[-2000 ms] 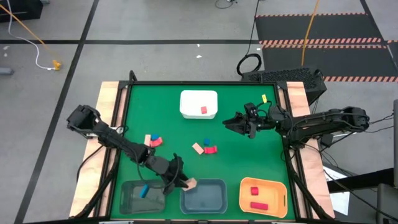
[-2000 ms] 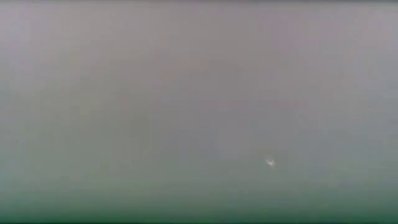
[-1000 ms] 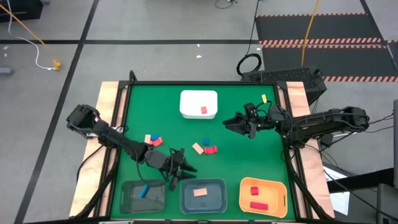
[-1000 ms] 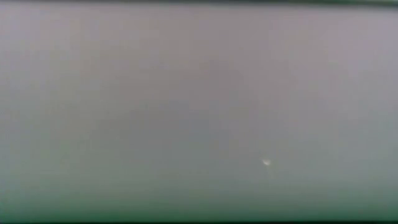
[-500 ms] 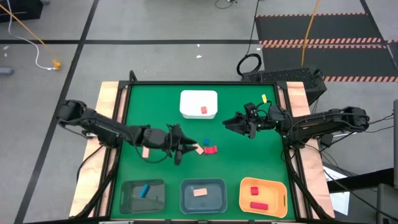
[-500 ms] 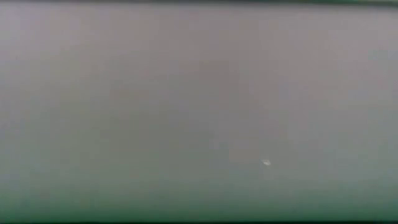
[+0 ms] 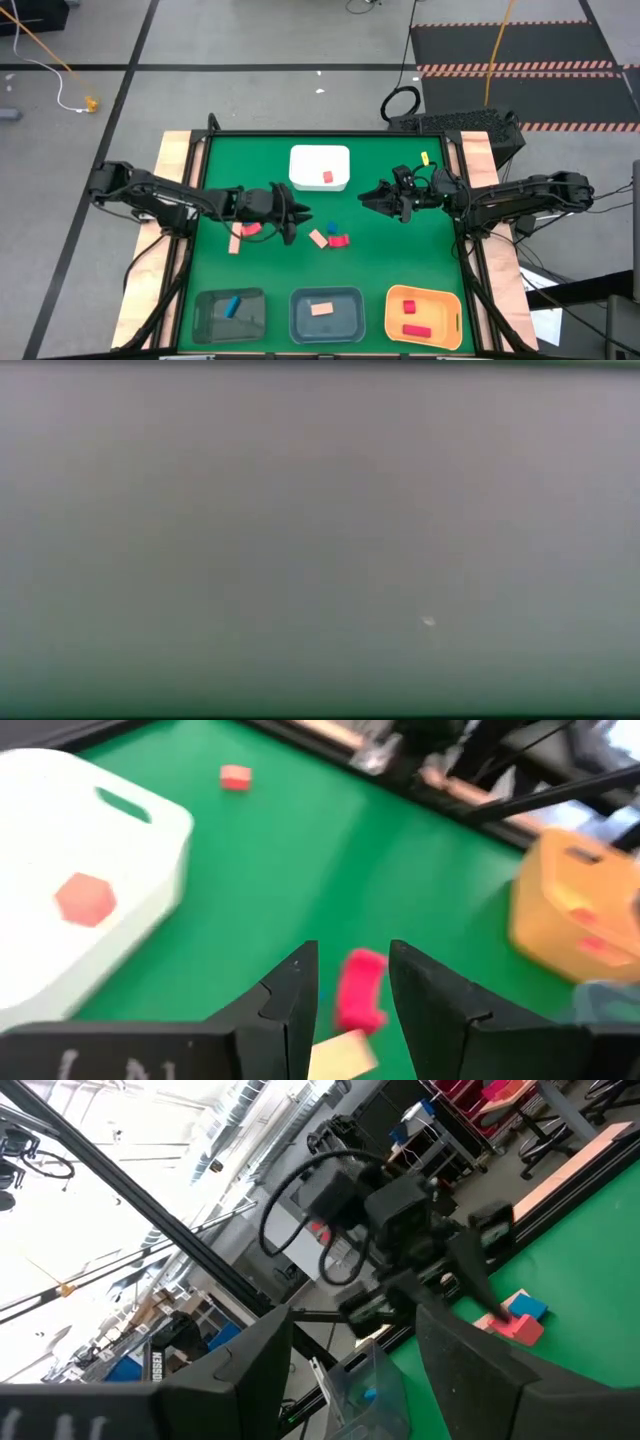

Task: Sort & place blocks by color
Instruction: Put the left orange block into the white bin

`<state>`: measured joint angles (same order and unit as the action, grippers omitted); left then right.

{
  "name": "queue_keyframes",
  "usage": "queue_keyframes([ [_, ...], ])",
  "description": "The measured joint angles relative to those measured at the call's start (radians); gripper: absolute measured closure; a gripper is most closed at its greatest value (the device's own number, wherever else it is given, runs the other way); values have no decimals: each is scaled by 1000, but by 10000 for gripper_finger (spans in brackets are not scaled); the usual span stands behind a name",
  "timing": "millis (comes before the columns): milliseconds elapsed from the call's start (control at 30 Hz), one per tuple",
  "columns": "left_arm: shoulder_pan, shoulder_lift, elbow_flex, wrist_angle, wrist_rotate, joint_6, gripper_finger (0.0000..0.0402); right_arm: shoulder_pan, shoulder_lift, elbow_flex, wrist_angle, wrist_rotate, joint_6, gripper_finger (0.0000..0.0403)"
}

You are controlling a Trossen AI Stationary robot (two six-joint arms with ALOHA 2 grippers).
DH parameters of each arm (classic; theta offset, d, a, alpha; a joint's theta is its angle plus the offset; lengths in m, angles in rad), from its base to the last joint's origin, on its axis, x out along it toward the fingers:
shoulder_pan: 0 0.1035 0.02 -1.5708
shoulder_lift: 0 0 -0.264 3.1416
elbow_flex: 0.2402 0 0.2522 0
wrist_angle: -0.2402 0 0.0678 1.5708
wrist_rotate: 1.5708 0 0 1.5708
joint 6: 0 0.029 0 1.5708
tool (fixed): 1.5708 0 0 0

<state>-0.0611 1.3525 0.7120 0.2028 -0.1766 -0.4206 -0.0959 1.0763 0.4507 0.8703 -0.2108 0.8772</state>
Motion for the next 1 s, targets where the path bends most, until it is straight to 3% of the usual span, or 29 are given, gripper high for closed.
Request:
queue_keyframes([
  [300, 90, -155, 0, -399, 0, 111, 265, 0, 0, 0, -1, 0, 0, 197],
  [533, 119, -284, 0, -755, 23, 88, 201, 0, 0, 0, -7, 0, 0, 197],
  [667, 120, -299, 0, -917, 42, 45, 168, 0, 0, 0, -8, 0, 0, 197],
  [1000, 112, -193, 0, -974, 20, 59, 151, 0, 0, 0, -10, 0, 0, 197],
])
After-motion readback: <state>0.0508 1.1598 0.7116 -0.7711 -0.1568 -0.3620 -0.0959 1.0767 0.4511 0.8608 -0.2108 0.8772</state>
